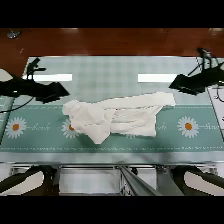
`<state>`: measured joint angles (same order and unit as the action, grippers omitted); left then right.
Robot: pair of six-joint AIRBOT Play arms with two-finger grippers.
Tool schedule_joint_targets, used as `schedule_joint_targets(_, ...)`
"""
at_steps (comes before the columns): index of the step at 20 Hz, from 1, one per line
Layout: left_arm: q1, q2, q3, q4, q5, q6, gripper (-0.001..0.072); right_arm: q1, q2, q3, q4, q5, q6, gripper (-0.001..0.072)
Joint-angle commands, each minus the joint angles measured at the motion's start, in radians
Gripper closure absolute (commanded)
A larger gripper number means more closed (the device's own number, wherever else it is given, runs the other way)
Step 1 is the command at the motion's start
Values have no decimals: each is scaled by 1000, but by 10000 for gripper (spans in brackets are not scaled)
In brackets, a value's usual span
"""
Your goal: Fold the shirts.
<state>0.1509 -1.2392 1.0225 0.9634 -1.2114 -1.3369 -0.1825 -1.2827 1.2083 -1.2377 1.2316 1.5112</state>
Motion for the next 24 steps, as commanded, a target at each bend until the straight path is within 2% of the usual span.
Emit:
schedule_joint_targets(1, 143, 110, -77, 127, -72, -64, 5, -193, 64, -55, -81, 83, -29, 96)
schedule_joint_targets(2, 167, 161, -180, 41, -73, -62, 5, -253, 107, -148, -37, 35, -28, 96)
schedule_joint_targets(4, 138, 249, -407, -182, -72, 28, 6, -318, 181, -345, 92, -65, -53, 96)
schedule_joint_targets(6, 26, 311, -594, -319, -32, 65, 6, -317, 232, -496, 187, -113, -116, 97)
schedule_joint_targets(8, -136, 326, -700, -410, 81, 64, 6, -290, 251, -584, 232, -122, -151, 97)
schedule_joint_targets(11, -385, 298, -730, -522, 334, 52, 6, -248, 251, -625, 234, -121, -160, 97)
schedule_joint_targets(13, -484, 272, -724, -599, 490, 50, 7, -211, 251, -625, 234, -119, -160, 97)
schedule_joint_targets(14, -521, 256, -716, -628, 549, 50, 7, -193, 251, -625, 234, -119, -159, 97)
schedule_joint_targets(16, -564, 211, -688, -642, 583, 51, 12, -158, 251, -625, 234, -140, -149, 97)
schedule_joint_targets(17, -576, 188, -668, -643, 571, 66, 128, -142, 251, -625, 235, -161, -132, 97)
schedule_joint_targets(18, -581, 167, -645, -643, 547, 93, 509, -127, 251, -625, 235, -184, -115, 97)
schedule_joint_targets(19, -581, 157, -618, -643, 522, 133, 681, -108, 251, -625, 237, -211, -96, 96)
schedule_joint_targets(21, -556, 157, -553, -642, 468, 205, 682, -79, 251, -624, 270, -264, -90, 97)
schedule_joint_targets(24, -472, 159, -455, -642, 412, 237, 682, -29, 201, -610, 324, -290, -93, 97)
